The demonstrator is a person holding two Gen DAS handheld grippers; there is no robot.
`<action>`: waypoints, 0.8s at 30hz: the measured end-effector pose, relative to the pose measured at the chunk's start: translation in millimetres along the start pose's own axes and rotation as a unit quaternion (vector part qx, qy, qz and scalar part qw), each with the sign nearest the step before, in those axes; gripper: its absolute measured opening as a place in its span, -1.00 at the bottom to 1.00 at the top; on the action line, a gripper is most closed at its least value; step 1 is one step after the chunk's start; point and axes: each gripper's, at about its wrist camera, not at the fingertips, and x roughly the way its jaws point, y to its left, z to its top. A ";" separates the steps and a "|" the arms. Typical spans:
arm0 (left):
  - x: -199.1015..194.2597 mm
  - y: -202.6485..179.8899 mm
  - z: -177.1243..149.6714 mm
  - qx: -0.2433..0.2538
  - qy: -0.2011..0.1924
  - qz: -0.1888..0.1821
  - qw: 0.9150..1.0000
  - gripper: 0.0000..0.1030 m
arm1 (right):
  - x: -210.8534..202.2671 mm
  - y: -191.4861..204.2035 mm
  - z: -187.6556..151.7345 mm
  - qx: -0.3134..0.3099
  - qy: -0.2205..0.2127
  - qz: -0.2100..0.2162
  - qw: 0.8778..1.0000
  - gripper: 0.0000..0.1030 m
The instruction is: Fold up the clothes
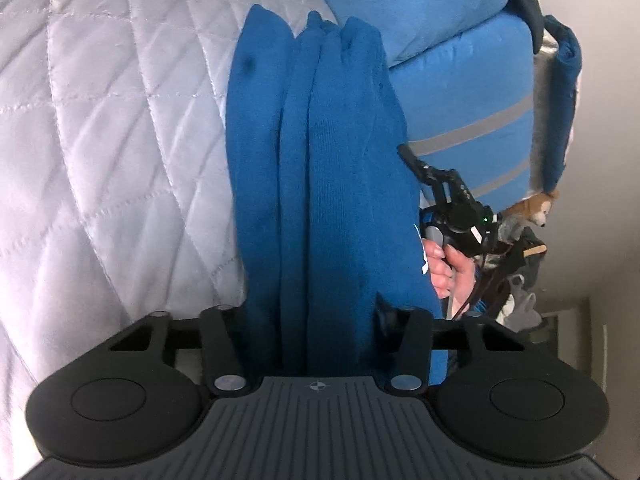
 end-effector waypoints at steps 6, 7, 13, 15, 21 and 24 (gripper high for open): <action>-3.5 -21.7 -4.5 0.029 -0.025 0.039 0.999 -0.37 | -2.2 12.1 -3.4 -0.022 0.012 -0.016 1.000 -0.47; -4.2 -25.5 -5.3 0.034 -0.028 0.045 0.998 -0.39 | -3.6 17.0 -4.1 -0.028 0.009 -0.020 0.999 -0.48; -13.0 -43.4 -9.4 0.053 -0.045 0.053 0.996 -0.41 | -22.2 52.0 -10.2 -0.075 -0.015 -0.032 0.997 -0.52; -16.8 -50.8 -11.4 0.060 -0.048 0.051 0.996 -0.42 | -28.5 65.8 -12.2 -0.093 -0.020 -0.035 0.995 -0.52; -34.1 -72.0 -11.9 0.085 -0.064 0.052 0.993 -0.43 | -48.3 106.7 -15.3 -0.124 -0.042 -0.025 0.991 -0.52; -46.5 -77.6 -9.2 0.089 -0.077 0.052 0.992 -0.43 | -53.4 126.3 -16.3 -0.138 -0.050 -0.020 0.989 -0.52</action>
